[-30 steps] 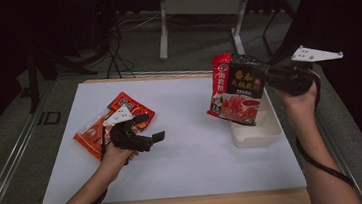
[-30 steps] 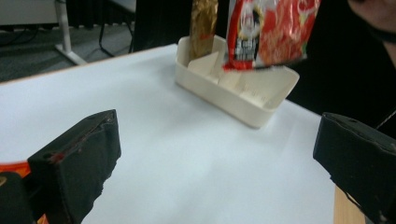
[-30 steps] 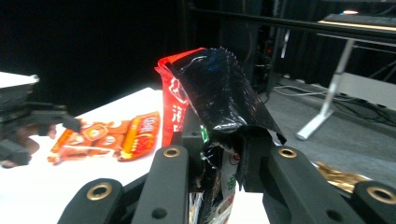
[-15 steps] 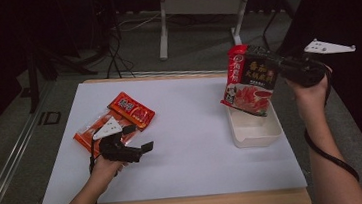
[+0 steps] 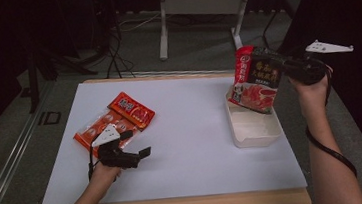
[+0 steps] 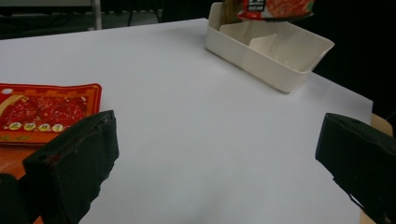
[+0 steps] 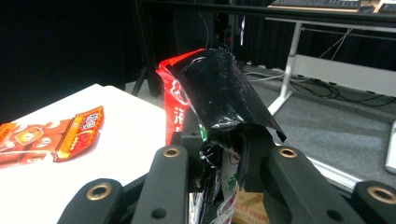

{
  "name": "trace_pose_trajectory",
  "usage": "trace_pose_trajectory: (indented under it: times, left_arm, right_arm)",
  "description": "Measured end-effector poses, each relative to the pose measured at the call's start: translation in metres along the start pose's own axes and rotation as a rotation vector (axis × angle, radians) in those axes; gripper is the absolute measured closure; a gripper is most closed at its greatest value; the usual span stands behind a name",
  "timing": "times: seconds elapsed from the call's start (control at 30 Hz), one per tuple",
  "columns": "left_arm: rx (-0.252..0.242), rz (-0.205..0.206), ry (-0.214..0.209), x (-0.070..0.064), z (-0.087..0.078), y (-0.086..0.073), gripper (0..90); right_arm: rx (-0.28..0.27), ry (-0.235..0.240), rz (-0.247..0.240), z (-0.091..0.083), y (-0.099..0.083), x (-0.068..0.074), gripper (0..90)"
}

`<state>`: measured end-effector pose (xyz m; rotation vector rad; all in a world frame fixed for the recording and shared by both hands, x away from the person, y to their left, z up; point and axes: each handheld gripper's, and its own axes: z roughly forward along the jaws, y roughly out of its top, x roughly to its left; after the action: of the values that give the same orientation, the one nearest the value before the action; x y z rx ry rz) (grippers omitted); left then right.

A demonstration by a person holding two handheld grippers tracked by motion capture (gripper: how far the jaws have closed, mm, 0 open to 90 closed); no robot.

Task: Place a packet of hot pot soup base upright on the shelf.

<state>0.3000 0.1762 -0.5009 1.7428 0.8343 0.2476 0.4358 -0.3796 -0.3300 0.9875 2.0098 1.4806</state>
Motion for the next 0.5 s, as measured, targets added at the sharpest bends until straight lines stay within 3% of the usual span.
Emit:
trace_pose_trajectory:
  times: [0.5]
  left_arm:
    - [0.005, -0.012, -0.016, 0.002, 0.002, -0.003, 0.0]
  right_arm:
    - [0.055, -0.017, 0.015, 0.027, -0.022, -0.020, 76.0]
